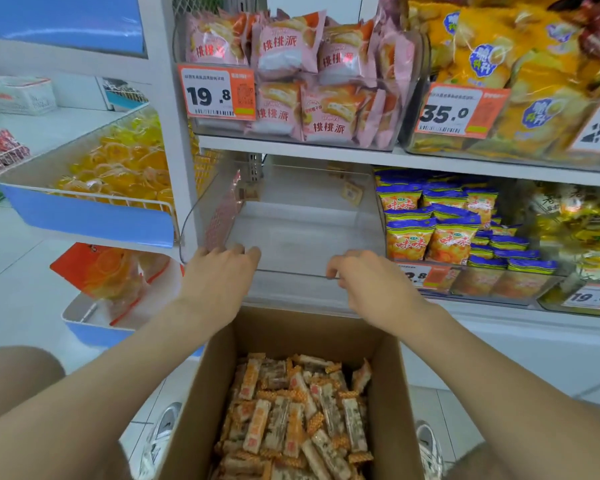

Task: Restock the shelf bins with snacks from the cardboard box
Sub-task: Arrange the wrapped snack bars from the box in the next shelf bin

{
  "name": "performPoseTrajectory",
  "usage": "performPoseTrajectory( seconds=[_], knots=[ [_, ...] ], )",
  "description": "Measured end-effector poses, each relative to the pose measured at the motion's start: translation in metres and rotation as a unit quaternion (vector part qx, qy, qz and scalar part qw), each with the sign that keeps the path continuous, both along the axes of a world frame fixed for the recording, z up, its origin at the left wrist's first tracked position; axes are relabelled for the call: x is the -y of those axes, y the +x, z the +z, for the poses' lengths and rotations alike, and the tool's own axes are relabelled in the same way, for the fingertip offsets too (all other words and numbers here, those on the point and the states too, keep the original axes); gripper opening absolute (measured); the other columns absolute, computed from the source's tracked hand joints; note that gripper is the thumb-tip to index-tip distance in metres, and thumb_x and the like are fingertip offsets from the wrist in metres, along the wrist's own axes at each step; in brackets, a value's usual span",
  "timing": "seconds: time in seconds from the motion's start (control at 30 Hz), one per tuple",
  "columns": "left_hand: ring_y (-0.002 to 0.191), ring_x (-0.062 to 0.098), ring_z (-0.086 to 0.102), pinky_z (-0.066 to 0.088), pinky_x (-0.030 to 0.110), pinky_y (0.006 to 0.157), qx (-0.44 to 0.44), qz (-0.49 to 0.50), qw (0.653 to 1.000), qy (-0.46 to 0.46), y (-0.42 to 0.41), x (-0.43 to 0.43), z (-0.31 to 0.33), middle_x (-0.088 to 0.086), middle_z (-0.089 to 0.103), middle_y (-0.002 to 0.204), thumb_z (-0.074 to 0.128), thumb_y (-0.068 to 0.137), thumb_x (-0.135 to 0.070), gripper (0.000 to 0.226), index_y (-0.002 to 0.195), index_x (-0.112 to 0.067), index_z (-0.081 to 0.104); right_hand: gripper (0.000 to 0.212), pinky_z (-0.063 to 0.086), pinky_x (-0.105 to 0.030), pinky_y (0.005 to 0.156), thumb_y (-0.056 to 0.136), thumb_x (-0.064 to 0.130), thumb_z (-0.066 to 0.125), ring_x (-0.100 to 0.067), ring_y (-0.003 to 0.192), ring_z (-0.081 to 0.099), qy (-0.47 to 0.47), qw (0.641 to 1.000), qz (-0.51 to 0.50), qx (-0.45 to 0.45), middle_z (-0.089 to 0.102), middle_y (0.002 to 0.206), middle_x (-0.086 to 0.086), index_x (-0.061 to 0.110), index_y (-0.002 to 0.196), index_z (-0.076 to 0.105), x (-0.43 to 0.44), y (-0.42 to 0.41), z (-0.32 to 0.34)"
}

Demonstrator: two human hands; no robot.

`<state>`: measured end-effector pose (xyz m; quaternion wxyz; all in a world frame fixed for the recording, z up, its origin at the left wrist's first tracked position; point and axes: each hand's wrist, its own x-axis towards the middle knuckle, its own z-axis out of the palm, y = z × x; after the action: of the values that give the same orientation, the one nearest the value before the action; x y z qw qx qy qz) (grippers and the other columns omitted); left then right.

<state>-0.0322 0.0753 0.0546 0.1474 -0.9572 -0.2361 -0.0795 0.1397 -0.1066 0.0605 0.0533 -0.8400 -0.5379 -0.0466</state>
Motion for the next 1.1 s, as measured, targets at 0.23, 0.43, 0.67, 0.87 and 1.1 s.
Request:
performPoseTrajectory(
  seconds=[0.23,0.43,0.67,0.87,1.1],
  knots=[
    [0.113,0.029,0.063,0.048,0.04,0.093,0.004,-0.023,1.0,-0.02,-0.015,0.014,-0.008,0.003,0.061,0.124,0.064,0.086,-0.003,0.053,0.133,-0.022,0.046,0.076,0.053,-0.043,0.097,0.078,-0.023,0.056,-0.031,0.113,0.059,0.053,0.998,0.025,-0.022,0.061,0.119,-0.007,0.019,0.141,0.063,0.029,0.0,-0.021],
    [0.1,0.034,0.057,0.049,0.043,0.08,0.082,-0.046,0.995,-0.014,-0.023,0.018,-0.007,0.008,0.054,0.111,0.07,0.081,-0.002,0.047,0.122,-0.017,0.052,0.063,0.052,-0.047,0.092,0.075,-0.015,0.069,-0.032,0.112,0.053,0.129,0.986,0.062,0.083,0.06,0.119,-0.011,0.011,0.133,0.066,0.035,-0.004,-0.028],
    [0.095,0.028,0.067,0.043,0.036,0.069,-0.1,-0.121,0.969,-0.19,-0.017,0.063,-0.068,0.0,0.066,0.103,0.055,0.098,-0.038,0.021,0.113,-0.024,0.054,0.026,0.057,-0.041,0.078,0.096,0.016,0.058,-0.019,0.091,0.065,-0.148,0.967,0.124,-0.168,0.066,0.095,0.007,0.018,0.118,0.071,0.035,-0.06,-0.055],
    [0.112,0.028,0.064,0.058,0.04,0.088,-0.347,-0.083,0.882,-0.309,-0.01,0.055,-0.187,0.008,0.06,0.136,0.058,0.102,-0.022,0.045,0.145,-0.021,0.049,0.024,0.06,-0.054,0.091,0.093,0.008,0.056,-0.031,0.097,0.07,-0.316,0.922,-0.017,-0.225,0.067,0.102,-0.008,0.013,0.112,0.069,0.03,-0.059,-0.153],
    [0.154,0.039,0.028,0.043,0.045,0.116,-0.312,0.041,0.849,-0.425,-0.02,0.041,-0.259,0.012,0.002,0.174,0.048,0.096,0.011,0.093,0.167,-0.023,-0.002,0.047,0.06,-0.041,0.075,0.104,0.015,0.056,-0.035,0.09,0.069,-0.16,0.918,-0.209,-0.297,0.064,0.114,-0.017,0.008,0.148,0.041,0.031,-0.065,-0.233]
  ],
)
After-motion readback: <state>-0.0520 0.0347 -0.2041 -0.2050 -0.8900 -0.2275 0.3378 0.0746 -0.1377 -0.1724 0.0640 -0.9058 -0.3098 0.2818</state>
